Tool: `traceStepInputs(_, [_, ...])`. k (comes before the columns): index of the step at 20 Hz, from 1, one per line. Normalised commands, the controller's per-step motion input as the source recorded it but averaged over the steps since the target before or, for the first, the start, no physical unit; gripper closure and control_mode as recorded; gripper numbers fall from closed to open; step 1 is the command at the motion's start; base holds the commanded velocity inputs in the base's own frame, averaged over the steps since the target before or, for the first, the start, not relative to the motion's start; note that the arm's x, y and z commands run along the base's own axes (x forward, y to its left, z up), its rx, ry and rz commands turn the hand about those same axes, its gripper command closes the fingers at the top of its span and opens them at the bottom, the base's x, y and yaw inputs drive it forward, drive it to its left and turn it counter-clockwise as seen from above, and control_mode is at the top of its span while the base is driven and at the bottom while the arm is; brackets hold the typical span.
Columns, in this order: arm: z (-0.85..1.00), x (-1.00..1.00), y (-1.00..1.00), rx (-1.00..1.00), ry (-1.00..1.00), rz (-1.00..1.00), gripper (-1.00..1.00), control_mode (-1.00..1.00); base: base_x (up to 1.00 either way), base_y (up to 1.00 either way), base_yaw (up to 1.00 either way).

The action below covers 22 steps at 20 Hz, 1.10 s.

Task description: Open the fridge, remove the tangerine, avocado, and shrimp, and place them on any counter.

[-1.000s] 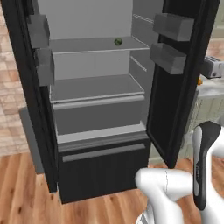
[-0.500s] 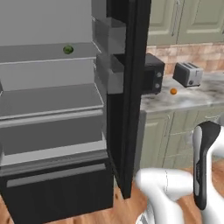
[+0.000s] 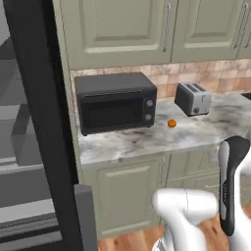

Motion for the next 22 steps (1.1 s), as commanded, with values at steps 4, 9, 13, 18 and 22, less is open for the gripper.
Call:
traceStepInputs(4, [0.0, 0.0, 0.0, 0.0, 0.0, 0.0, 1.0, 1.0, 1.0, -0.42, 0.0])
traceStepInputs(9, [0.0, 0.39, -0.1, 0.0, 0.0, 0.01, 1.0, -1.0, 0.6, -0.19, 0.0])
traceStepInputs(13, [-0.17, 1.0, -0.36, 0.02, 0.01, 0.03, 1.0, -1.0, 0.0, 0.0, 0.0])
traceStepInputs(18, [-0.86, 1.0, -0.35, 0.0, 0.03, 0.03, 1.0, -1.0, 0.0, 0.0, 0.0])
traceStepInputs(22, [-1.0, 0.99, -0.28, 0.0, 0.02, 0.0, 1.0, -1.0, 0.0, 0.0, 0.0])
